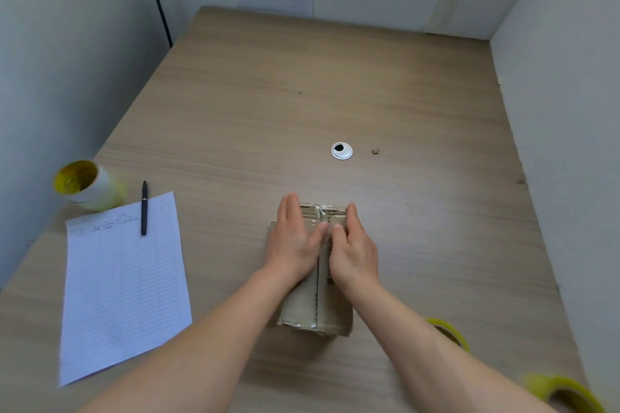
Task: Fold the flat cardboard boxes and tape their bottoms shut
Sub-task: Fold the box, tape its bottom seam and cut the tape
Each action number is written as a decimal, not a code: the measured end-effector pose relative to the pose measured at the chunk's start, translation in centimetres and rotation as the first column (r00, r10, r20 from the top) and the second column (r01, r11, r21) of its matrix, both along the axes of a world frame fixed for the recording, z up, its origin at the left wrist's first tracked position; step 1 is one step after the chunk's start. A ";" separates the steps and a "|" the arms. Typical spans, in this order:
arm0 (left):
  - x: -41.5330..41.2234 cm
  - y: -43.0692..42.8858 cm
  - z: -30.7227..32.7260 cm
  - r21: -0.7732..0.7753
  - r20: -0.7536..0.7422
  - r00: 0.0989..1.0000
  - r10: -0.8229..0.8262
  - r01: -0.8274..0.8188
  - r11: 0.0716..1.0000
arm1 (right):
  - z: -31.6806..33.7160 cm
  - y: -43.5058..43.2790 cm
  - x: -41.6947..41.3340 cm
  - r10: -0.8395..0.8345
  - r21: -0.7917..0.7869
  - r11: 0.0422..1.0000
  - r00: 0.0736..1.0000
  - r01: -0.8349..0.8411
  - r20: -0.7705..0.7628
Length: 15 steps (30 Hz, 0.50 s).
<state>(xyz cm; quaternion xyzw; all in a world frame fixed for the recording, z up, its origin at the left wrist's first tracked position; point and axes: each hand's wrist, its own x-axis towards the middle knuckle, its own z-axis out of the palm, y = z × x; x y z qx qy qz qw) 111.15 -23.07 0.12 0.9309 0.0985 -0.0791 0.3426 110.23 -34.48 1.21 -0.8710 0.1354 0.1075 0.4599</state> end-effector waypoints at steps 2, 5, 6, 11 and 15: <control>0.4 0.1 -0.3 -0.064 -0.038 0.991 0.126 -0.129 0.990 | -0.2 0.0 0.0 -0.005 -0.021 1.000 1.000 0.005 0.012; 0.9 0.3 -0.6 -0.062 -0.077 0.977 0.201 -0.206 0.977 | -0.6 -0.3 0.0 0.024 -0.060 0.998 1.000 -0.023 0.013; 1.2 0.5 -0.5 -0.054 -0.094 0.976 0.198 -0.203 0.978 | -0.6 -0.4 0.0 0.046 -0.076 0.996 0.999 -0.045 0.009; 2.7 1.2 0.7 0.083 -0.034 0.999 -0.003 0.006 0.997 | -0.9 -0.6 -0.1 0.117 -0.116 0.987 0.993 -0.112 0.035; 3.6 0.5 -0.1 0.088 0.029 0.985 -0.172 0.168 0.982 | -1.0 -0.5 -0.1 0.128 -0.131 0.984 0.991 -0.121 0.042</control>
